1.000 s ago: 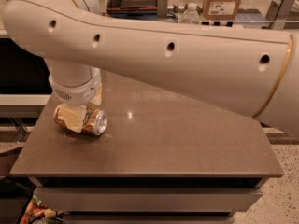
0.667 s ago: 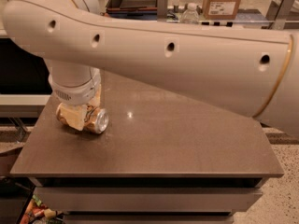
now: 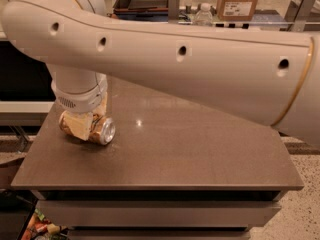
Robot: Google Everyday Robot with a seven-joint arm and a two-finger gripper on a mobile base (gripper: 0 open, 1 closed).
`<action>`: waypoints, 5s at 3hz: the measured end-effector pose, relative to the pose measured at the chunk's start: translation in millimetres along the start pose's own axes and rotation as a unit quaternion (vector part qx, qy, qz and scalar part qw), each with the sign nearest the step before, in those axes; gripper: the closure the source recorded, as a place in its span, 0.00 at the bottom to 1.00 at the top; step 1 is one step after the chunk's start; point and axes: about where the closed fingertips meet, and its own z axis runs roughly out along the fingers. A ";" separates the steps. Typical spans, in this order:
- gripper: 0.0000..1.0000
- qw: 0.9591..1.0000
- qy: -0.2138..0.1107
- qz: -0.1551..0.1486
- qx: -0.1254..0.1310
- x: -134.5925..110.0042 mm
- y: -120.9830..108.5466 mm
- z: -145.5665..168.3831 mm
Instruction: Place orange can upright
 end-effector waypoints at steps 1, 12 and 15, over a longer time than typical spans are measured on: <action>1.00 1.000 0.000 0.000 0.000 0.0 0.0 0.0; 1.00 0.838 -0.542 -0.064 0.001 -40.1 -32.1 -56.3; 1.00 0.824 -0.560 -0.033 -0.074 -63.2 -32.0 10.3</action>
Offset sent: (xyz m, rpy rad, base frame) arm -0.0045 -0.0145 0.0096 0.0564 -0.0298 0.0124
